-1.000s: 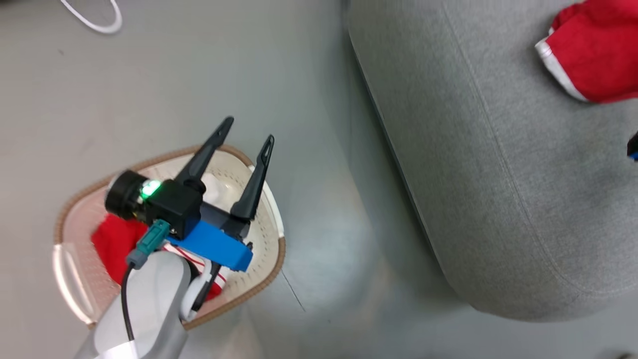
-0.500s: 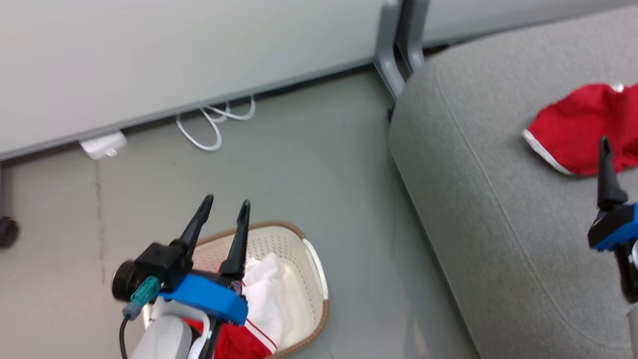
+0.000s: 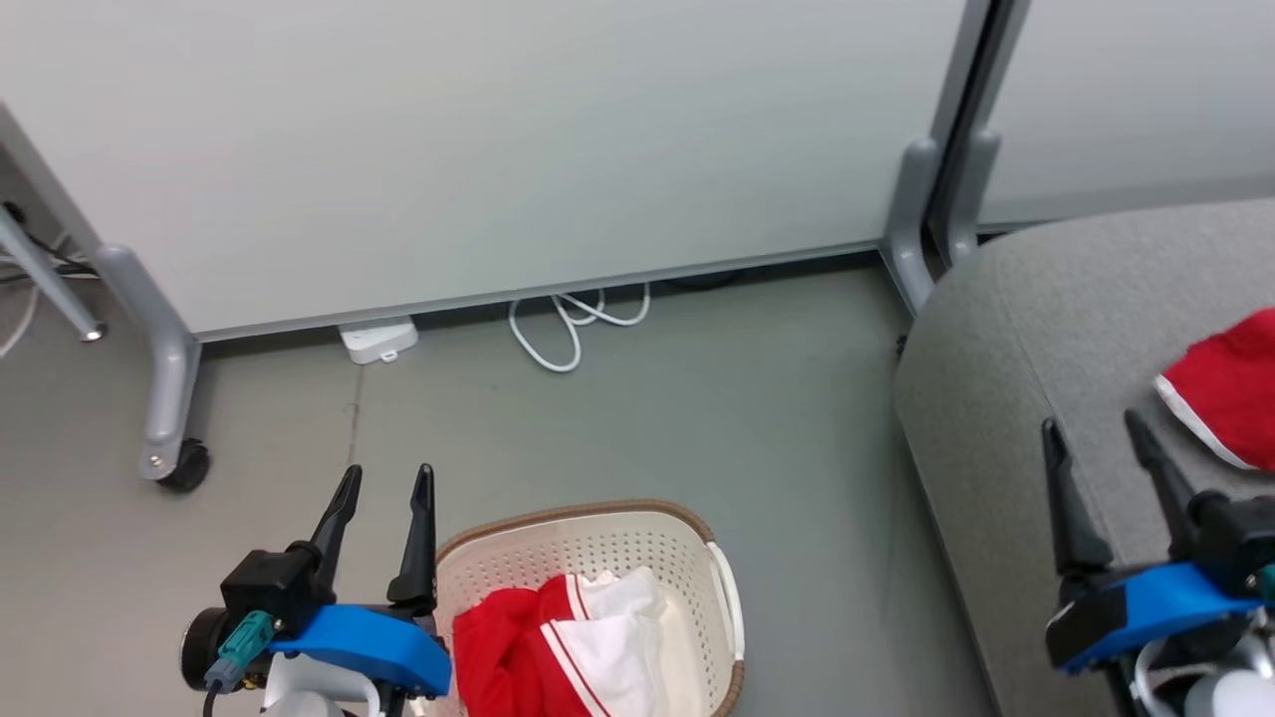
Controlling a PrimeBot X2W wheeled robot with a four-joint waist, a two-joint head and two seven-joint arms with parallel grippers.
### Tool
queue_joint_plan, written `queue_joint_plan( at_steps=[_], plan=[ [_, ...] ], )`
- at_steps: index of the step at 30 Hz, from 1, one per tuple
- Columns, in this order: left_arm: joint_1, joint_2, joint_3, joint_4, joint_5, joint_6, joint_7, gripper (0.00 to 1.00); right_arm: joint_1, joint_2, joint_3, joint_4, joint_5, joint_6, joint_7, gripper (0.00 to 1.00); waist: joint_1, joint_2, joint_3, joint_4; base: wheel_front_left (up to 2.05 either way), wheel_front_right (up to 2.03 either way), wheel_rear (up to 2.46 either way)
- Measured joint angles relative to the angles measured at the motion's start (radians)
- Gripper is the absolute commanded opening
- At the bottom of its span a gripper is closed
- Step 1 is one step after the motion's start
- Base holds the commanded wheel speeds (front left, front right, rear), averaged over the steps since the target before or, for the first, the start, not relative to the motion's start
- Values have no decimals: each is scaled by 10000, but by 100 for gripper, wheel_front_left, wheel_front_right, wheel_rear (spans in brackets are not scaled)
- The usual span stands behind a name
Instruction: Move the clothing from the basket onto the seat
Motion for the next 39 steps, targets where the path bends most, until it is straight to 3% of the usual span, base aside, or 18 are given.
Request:
queue_joint_plan(
  at_steps=[10,26,33,39],
  plan=[
    [242,-61,504,299,142,-2,0,100,898,543,656,-334,36,0,84,100,1,0,-366,548,0,0,0],
    [232,-90,372,234,161,-2,2,100,836,591,855,-236,234,0,40,100,3,0,-101,409,0,0,0],
    [-139,82,-65,435,190,-4,0,100,367,594,1060,-393,282,0,-31,100,3,0,546,238,0,0,0],
    [-1198,399,-882,1154,182,-4,0,100,-685,598,1440,-729,272,0,-153,100,4,0,1724,-8,0,0,0]
  ],
)
